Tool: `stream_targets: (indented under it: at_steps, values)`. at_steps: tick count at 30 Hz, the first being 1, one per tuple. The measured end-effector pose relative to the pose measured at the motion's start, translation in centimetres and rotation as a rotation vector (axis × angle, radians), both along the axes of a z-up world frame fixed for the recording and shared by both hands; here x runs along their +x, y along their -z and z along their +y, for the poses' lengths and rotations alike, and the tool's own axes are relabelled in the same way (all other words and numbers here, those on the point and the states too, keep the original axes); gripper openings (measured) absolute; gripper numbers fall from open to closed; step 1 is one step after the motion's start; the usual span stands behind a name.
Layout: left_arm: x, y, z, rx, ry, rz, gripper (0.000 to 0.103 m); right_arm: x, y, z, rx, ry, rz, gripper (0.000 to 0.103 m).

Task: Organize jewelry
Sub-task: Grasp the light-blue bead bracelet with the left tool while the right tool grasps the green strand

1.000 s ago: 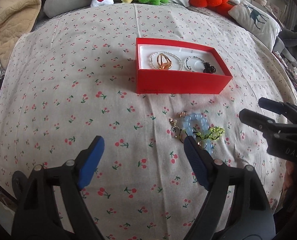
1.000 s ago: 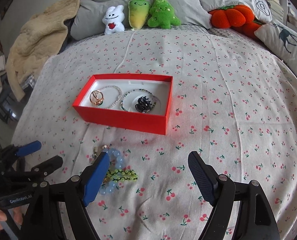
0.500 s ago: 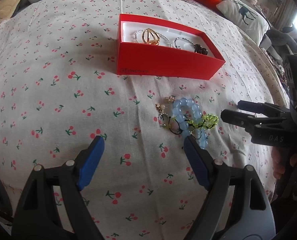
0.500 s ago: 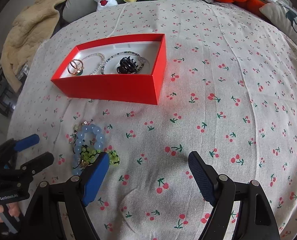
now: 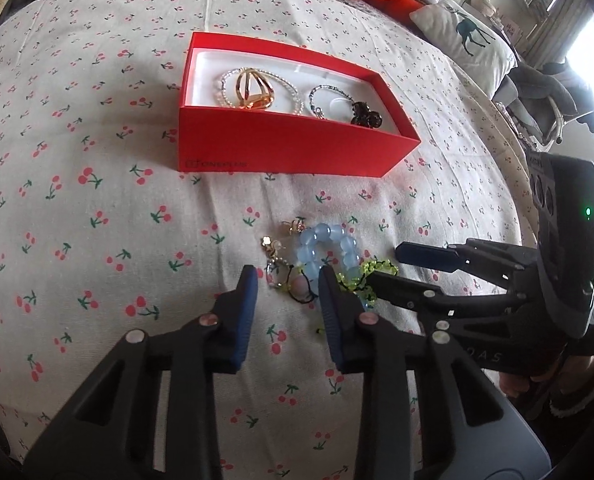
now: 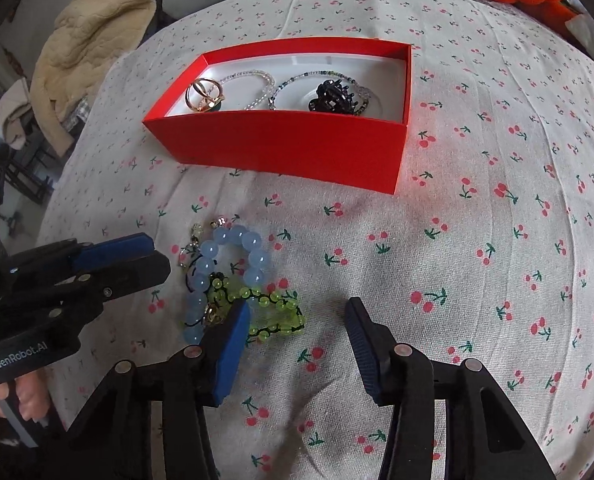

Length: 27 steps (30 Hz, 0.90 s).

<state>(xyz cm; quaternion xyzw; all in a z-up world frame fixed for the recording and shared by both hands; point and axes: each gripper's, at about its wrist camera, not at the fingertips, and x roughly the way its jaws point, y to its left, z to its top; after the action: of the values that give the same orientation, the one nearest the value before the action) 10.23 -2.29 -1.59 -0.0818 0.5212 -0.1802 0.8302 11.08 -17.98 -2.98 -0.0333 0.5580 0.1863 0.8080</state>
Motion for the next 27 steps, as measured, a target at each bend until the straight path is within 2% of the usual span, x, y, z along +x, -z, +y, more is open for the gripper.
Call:
stream_targets:
  at_steps: [3, 5, 7, 11, 18, 22, 27]
  values:
    - [0.3, 0.3, -0.6, 0.007, 0.011, 0.004, 0.033, -0.3, 0.1, 0.6, -0.064, -0.03, -0.027, 0.036]
    - [0.5, 0.4, -1.0, 0.011, 0.018, 0.006, 0.033, -0.5, 0.1, 0.7, -0.074, -0.037, -0.036, 0.02]
    - [0.6, 0.5, -1.3, 0.014, 0.025, 0.009, 0.033, -0.6, 0.1, 0.9, -0.068, -0.047, -0.031, 0.011]
    - [0.6, 0.5, -1.7, 0.011, 0.037, 0.006, 0.033, -0.7, -0.8, 0.7, -0.053, -0.04, -0.048, 0.01]
    - [0.8, 0.3, -2.2, -0.009, 0.053, 0.013, 0.033, -1.3, -5.3, -1.5, 0.047, -0.005, -0.139, 0.01]
    - [1.1, 0.6, -2.7, 0.007, 0.051, 0.032, 0.034, -1.4, -7.8, -1.9, 0.09, 0.006, -0.197, 0.01]
    - [1.1, 1.0, -3.0, 0.068, 0.026, 0.024, 0.034, -1.5, -9.6, -3.7, 0.117, 0.064, -0.245, 0.01]
